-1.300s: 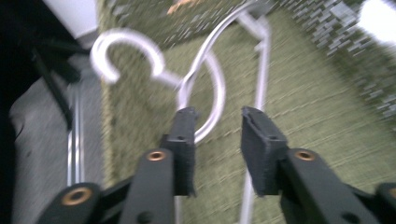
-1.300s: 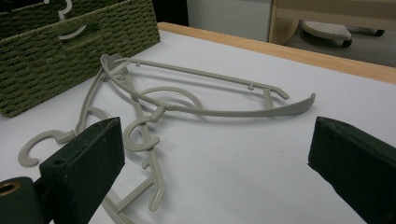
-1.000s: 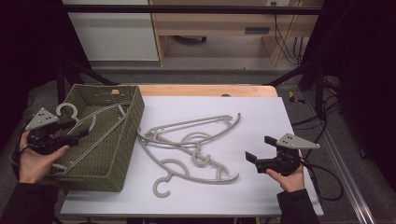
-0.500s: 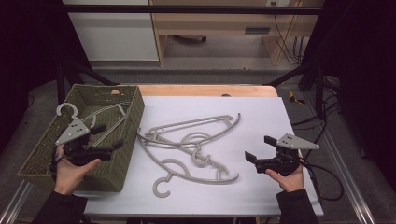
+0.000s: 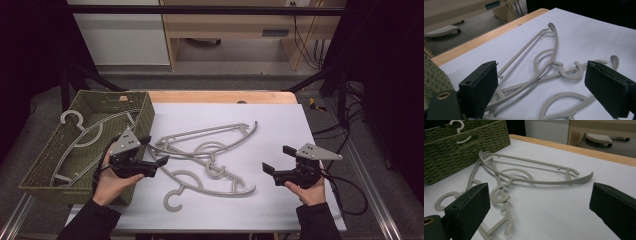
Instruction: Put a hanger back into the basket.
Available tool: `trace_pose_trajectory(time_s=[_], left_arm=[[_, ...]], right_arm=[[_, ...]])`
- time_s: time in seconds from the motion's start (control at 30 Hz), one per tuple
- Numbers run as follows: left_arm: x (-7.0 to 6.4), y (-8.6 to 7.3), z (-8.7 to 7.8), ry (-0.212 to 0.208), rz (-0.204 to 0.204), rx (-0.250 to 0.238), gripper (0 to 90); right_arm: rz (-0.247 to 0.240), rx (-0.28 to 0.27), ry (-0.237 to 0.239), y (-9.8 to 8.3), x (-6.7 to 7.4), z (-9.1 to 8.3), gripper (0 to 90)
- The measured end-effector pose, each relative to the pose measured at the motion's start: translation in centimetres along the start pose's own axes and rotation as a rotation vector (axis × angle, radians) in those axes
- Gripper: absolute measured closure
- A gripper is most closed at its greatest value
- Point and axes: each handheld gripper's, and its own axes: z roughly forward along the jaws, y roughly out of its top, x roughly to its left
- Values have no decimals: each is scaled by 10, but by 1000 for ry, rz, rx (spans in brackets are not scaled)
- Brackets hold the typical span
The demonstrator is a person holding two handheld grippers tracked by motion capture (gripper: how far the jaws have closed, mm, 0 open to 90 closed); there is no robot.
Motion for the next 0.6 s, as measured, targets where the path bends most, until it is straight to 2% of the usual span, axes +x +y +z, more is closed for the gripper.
trace_pose_trajectory(time_s=[0.27,0.37,0.47,0.6], left_arm=[[-6,-3,31,-13,10,44,125],[-5,-6,47,-17,7,80,145],[-6,-9,62,2,23,111,182],[-10,-13,83,-15,18,153,223]], right_arm=[[-5,3,5,-1,1,1,33],[-8,3,5,-1,1,1,33],[-7,2,10,-1,2,1,33],[-7,6,10,-1,2,1,33]])
